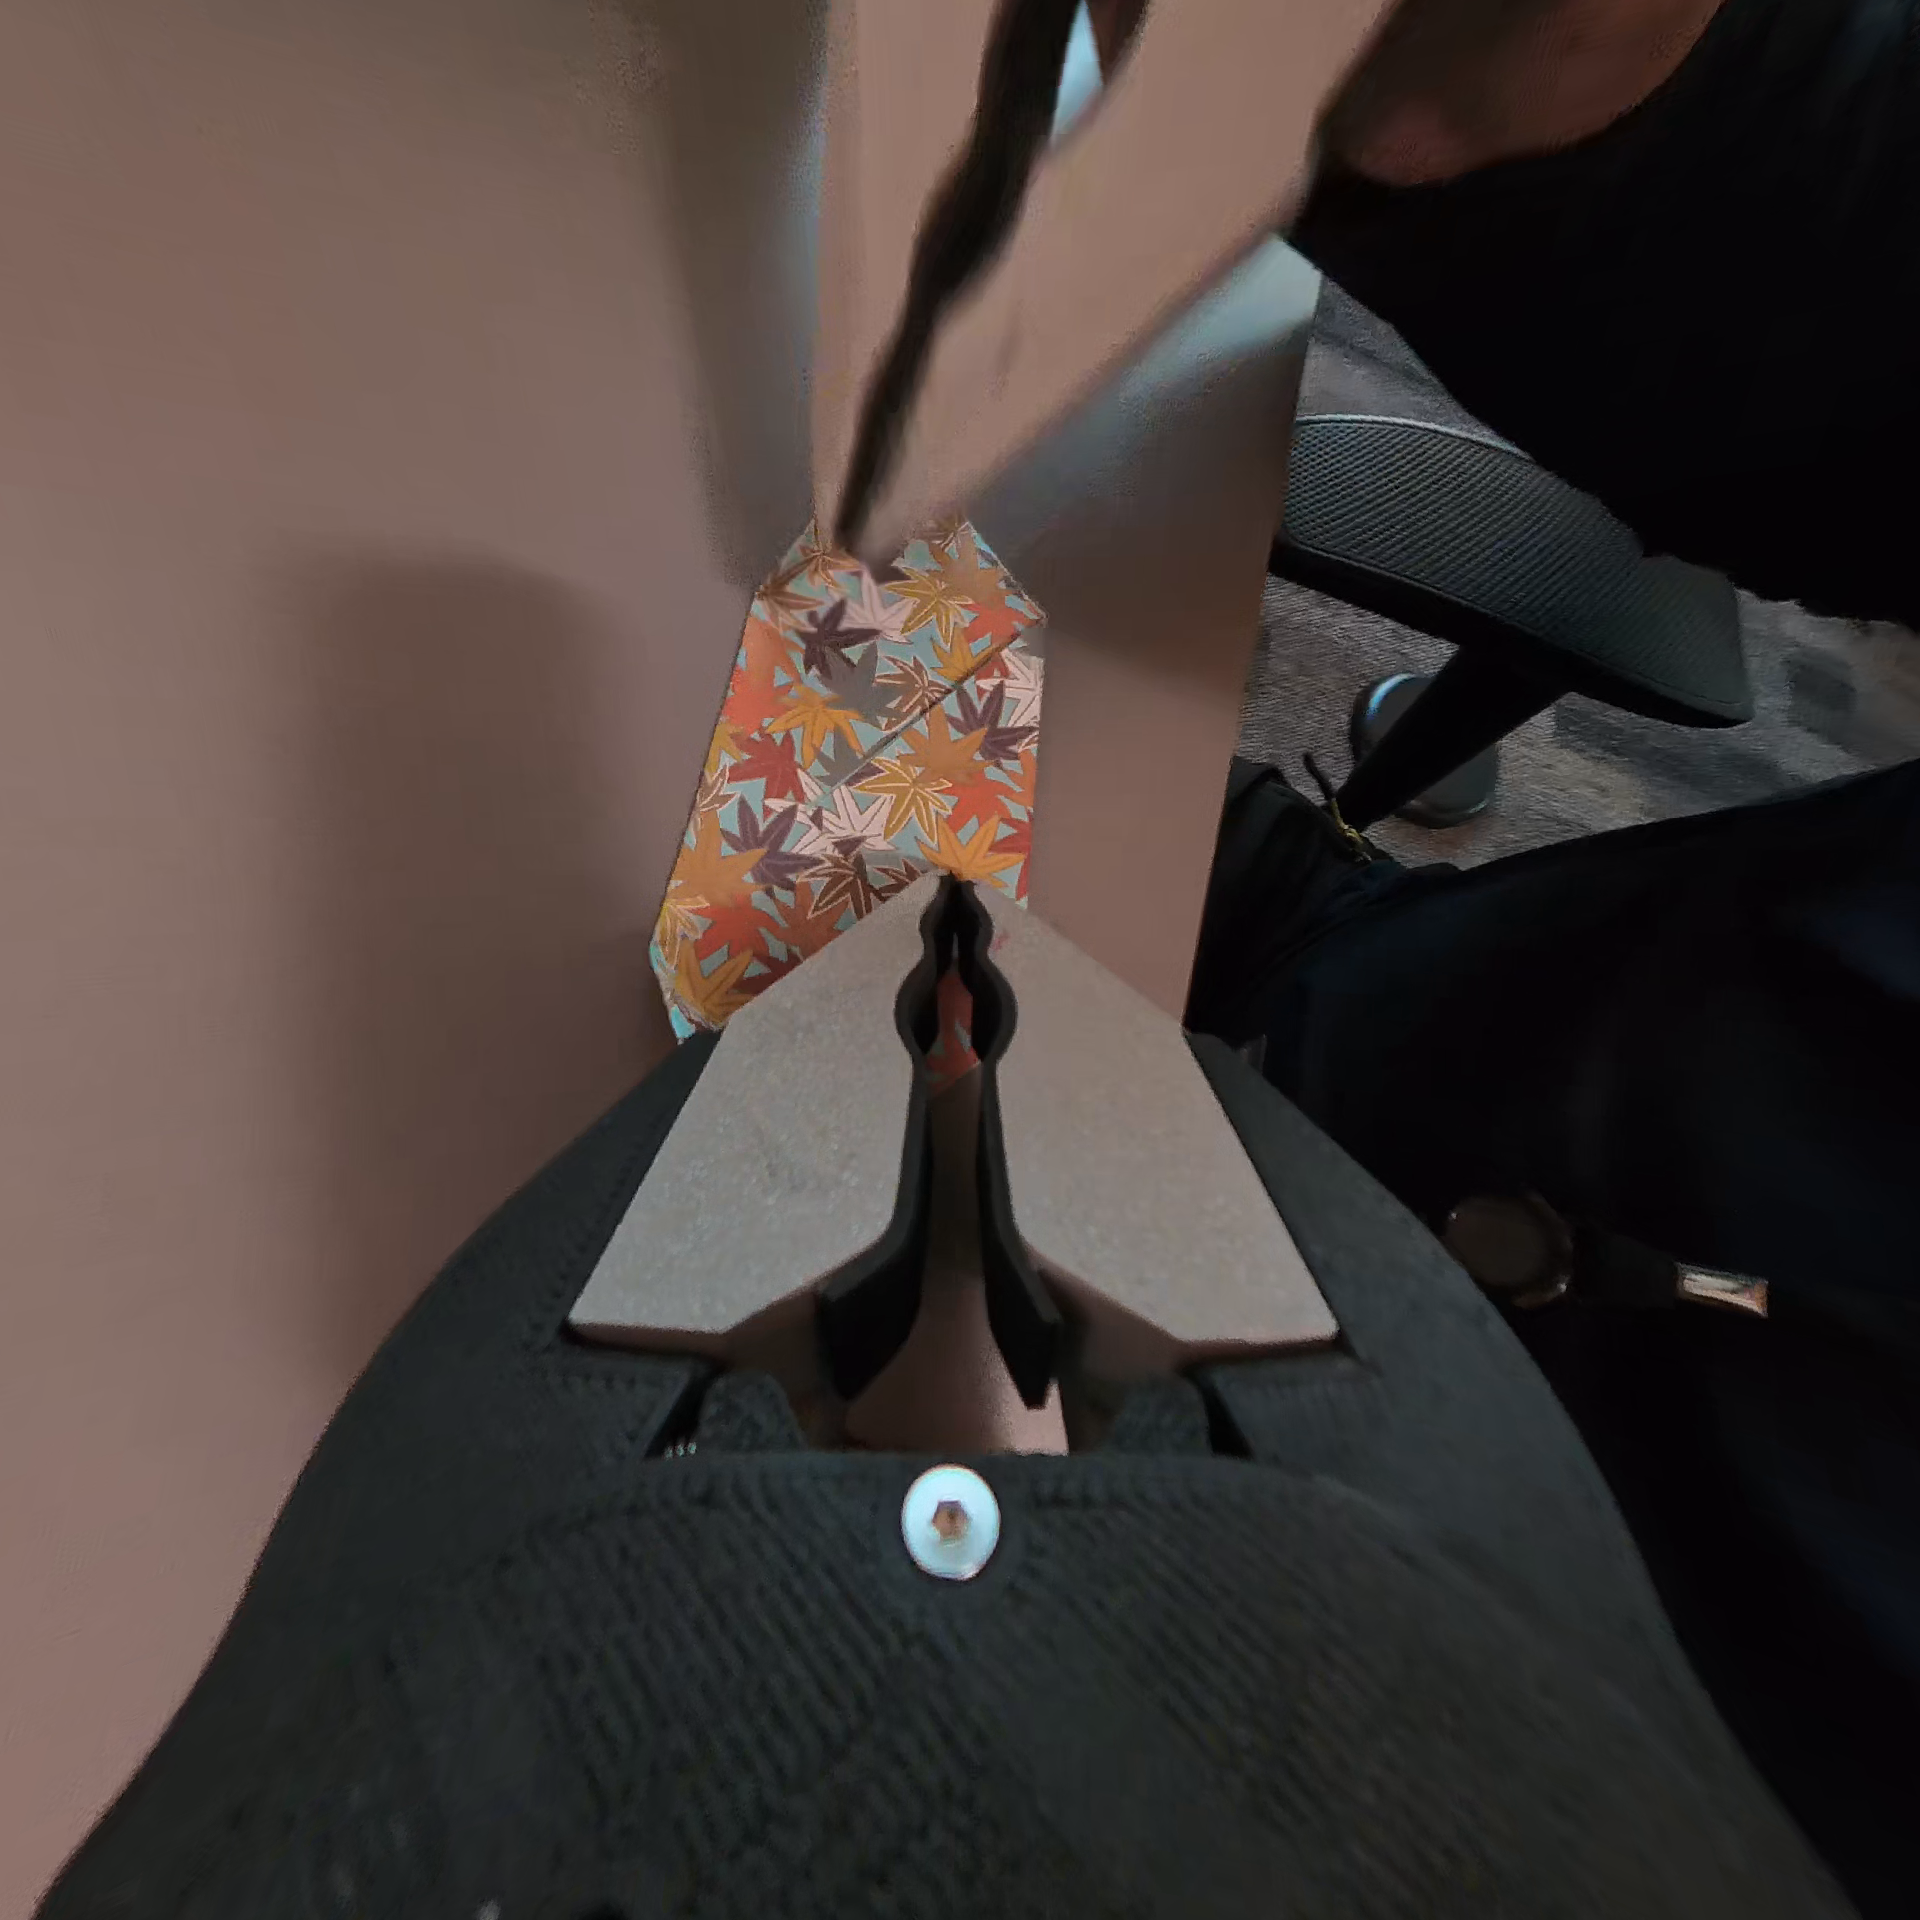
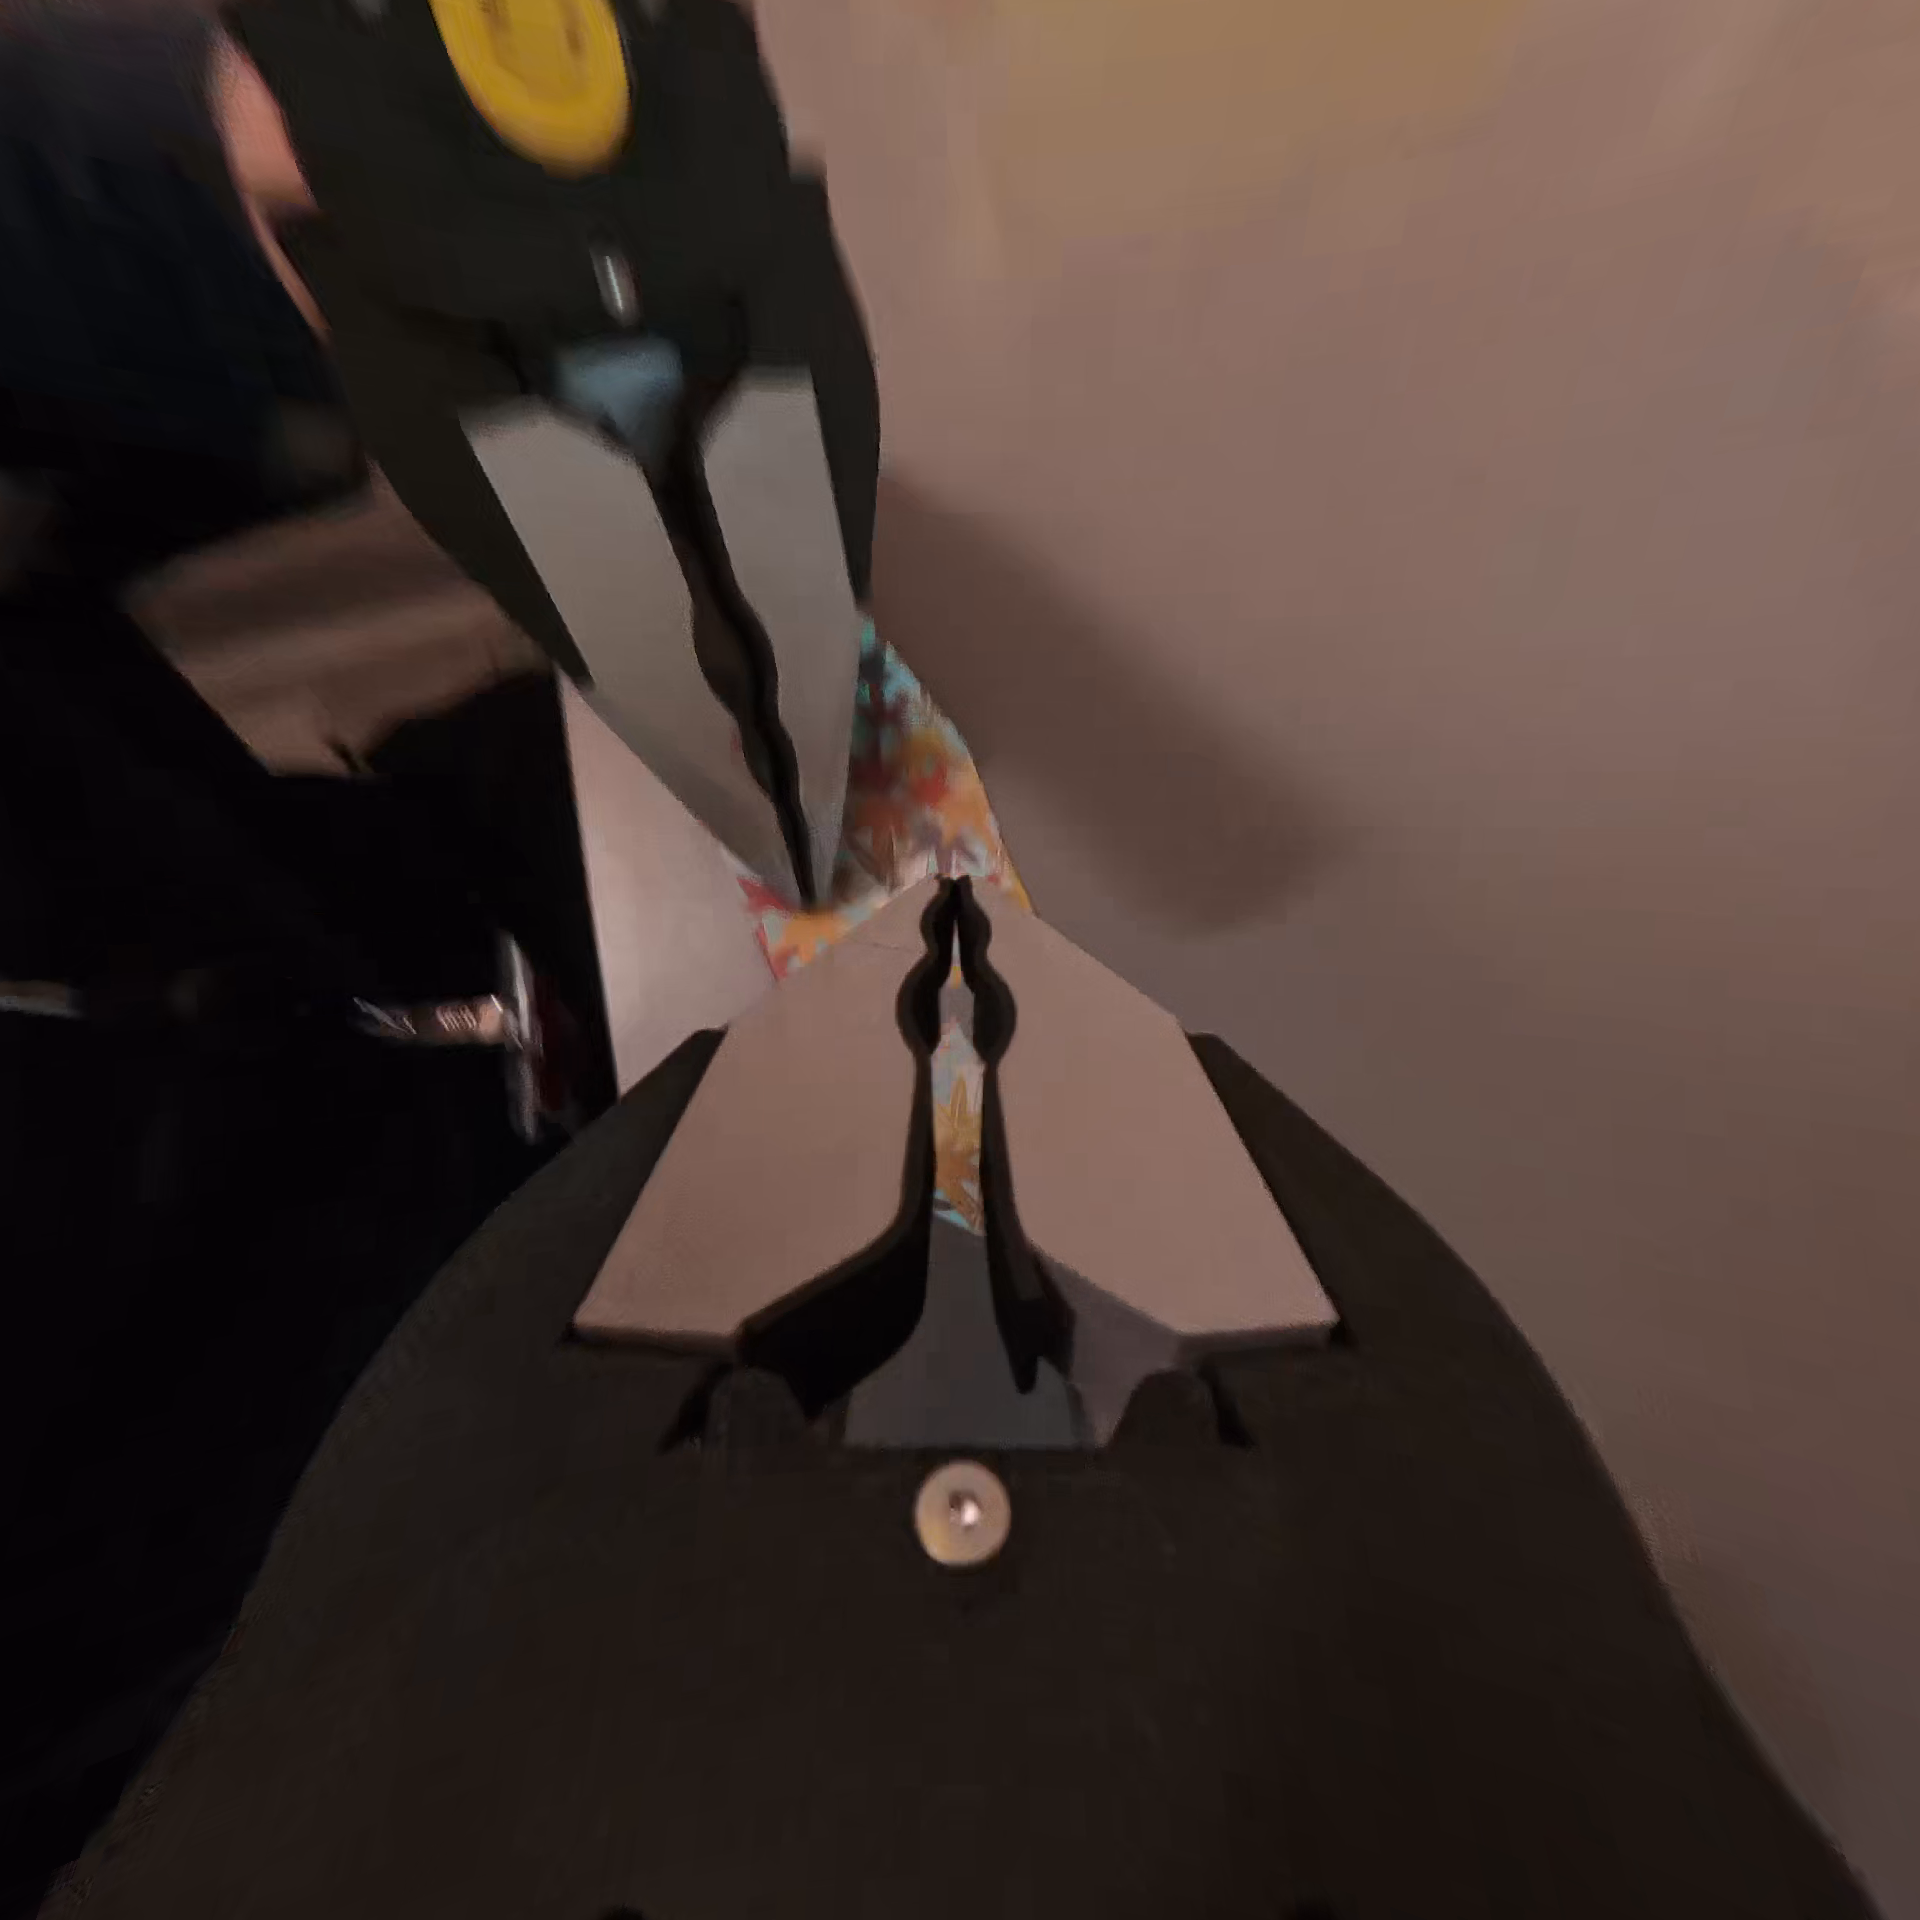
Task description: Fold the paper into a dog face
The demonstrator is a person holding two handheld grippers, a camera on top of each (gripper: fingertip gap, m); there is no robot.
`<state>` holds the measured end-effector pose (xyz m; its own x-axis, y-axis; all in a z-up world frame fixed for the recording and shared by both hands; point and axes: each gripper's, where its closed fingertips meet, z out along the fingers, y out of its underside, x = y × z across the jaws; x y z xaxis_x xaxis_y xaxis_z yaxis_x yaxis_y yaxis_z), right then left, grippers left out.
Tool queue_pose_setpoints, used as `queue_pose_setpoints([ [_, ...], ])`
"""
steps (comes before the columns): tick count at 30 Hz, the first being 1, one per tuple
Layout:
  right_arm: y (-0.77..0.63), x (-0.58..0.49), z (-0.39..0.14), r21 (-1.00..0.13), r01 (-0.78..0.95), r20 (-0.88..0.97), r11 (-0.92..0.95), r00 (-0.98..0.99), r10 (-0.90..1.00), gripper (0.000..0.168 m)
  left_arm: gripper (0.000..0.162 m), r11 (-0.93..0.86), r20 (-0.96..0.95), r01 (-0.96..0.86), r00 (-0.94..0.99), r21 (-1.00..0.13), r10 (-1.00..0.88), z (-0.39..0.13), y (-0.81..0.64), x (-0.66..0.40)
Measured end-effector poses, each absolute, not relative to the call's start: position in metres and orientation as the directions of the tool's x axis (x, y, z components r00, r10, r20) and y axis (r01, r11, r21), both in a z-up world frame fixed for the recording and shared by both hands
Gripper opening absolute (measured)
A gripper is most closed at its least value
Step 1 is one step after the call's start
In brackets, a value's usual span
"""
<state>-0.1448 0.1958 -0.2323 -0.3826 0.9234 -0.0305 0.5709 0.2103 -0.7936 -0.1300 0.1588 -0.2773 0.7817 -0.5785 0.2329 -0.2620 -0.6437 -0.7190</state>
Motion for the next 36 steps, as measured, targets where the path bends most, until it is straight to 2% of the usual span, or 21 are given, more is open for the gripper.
queue_pose_setpoints([
  [1, 0.204, -0.144, -0.218, -0.831, 0.533, -0.046, 0.155, -0.344, 0.938, 0.0, 0.0, -0.647, 0.221, -0.268, 0.791, -0.714, -0.571, -0.277, 0.157, -0.13],
  [4, 0.239, -0.132, -0.2, -0.857, 0.515, -0.135, -0.008, -0.21, 0.968, 0.0, 0.0, -0.647, 0.318, -0.164, 0.764, -0.745, -0.561, -0.24, 0.15, -0.122],
  [7, 0.247, -0.115, -0.207, -0.826, 0.553, -0.252, -0.112, -0.183, 0.95, 0.0, 0.0, -0.586, 0.306, -0.1, 0.776, -0.804, -0.552, -0.2, 0.146, -0.142],
  [11, 0.237, -0.103, -0.226, -0.782, 0.611, -0.287, -0.122, -0.18, 0.941, 0.0, 0.0, -0.635, 0.206, -0.145, 0.872, -0.759, -0.445, -0.215, 0.136, -0.198],
  [12, 0.232, -0.101, -0.232, -0.769, 0.629, -0.289, -0.112, -0.187, 0.939, 0.007, 0.0, -0.668, 0.227, -0.137, 0.875, -0.731, -0.428, -0.224, 0.132, -0.206],
  [13, 0.227, -0.1, -0.239, -0.753, 0.65, -0.292, -0.102, -0.191, 0.937, 0.044, 0.0, -0.698, 0.262, -0.126, 0.868, -0.704, -0.422, -0.232, 0.127, -0.21],
  [14, 0.223, -0.099, -0.246, -0.736, 0.671, -0.294, -0.091, -0.195, 0.936, 0.053, 0.0, -0.721, 0.3, -0.119, 0.854, -0.683, -0.425, -0.24, 0.123, -0.21],
  [19, 0.213, -0.107, -0.264, -0.704, 0.708, -0.274, -0.053, -0.203, 0.94, 0.047, 0.0, -0.774, 0.334, -0.172, 0.829, -0.609, -0.448, -0.274, 0.121, -0.201],
  [20, 0.213, -0.109, -0.266, -0.703, 0.71, -0.259, -0.041, -0.202, 0.945, 0.028, 0.0, -0.769, 0.322, -0.191, 0.828, -0.609, -0.46, -0.278, 0.123, -0.197],
  [21, 0.215, -0.112, -0.267, -0.702, 0.711, -0.236, -0.025, -0.199, 0.951, 0.0, 0.0, -0.751, 0.322, -0.2, 0.812, -0.63, -0.486, -0.276, 0.125, -0.189],
  [24, 0.216, -0.121, -0.262, -0.733, 0.678, -0.125, 0.055, -0.214, 0.969, 0.0, 0.0, -0.698, 0.302, -0.185, 0.804, -0.692, -0.512, -0.269, 0.139, -0.171],
  [26, 0.216, -0.126, -0.257, -0.757, 0.628, 0.042, 0.184, -0.234, 0.971, 0.0, 0.0, -0.685, 0.291, -0.167, 0.816, -0.709, -0.5, -0.268, 0.146, -0.166],
  [29, 0.226, -0.129, -0.256, -0.702, 0.6, 0.337, 0.384, -0.195, 0.921, 0.0, 0.0, -0.699, 0.285, -0.176, 0.824, -0.693, -0.489, -0.274, 0.145, -0.161],
  [31, 0.226, -0.129, -0.257, -0.654, 0.582, 0.47, 0.483, -0.187, 0.862, 0.0, 0.0, -0.695, 0.247, -0.2, 0.837, -0.691, -0.487, -0.277, 0.145, -0.162],
  [34, 0.222, -0.128, -0.265, -0.615, 0.585, 0.534, 0.529, -0.185, 0.825, 0.0, 0.0, -0.693, 0.219, -0.242, 0.834, -0.679, -0.506, -0.272, 0.137, -0.169],
  [36, 0.22, -0.128, -0.269, -0.629, 0.585, 0.509, 0.511, -0.188, 0.84, 0.0, 0.0, -0.676, 0.307, -0.212, 0.768, -0.706, -0.562, -0.256, 0.124, -0.162],
])
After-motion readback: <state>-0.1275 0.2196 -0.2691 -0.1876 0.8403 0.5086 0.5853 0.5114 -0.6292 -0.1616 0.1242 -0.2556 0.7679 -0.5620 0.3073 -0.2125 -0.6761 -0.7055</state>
